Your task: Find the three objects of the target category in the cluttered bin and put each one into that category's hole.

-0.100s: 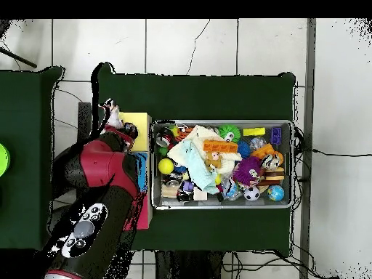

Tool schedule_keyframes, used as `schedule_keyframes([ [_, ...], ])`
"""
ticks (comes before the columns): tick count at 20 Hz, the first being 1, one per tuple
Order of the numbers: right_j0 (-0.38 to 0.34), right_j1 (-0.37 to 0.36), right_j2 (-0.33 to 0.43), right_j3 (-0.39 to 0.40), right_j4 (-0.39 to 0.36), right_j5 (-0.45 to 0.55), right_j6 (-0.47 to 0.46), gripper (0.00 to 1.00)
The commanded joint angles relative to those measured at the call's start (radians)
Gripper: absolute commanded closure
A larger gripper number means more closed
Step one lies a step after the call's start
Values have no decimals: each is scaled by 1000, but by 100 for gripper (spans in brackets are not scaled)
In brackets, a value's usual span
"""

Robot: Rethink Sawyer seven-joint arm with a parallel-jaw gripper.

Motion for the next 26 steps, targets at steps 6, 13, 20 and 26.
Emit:
schedule_keyframes([
  [6, -82, 43, 163, 164, -9, -114, 176, 100],
  [13, -105, 67, 180, 176, -31, -190, 158, 100],
  [20, -106, 111, 178, 164, -36, -258, 149, 100],
  [26, -100, 115, 173, 156, -35, -257, 138, 100],
])
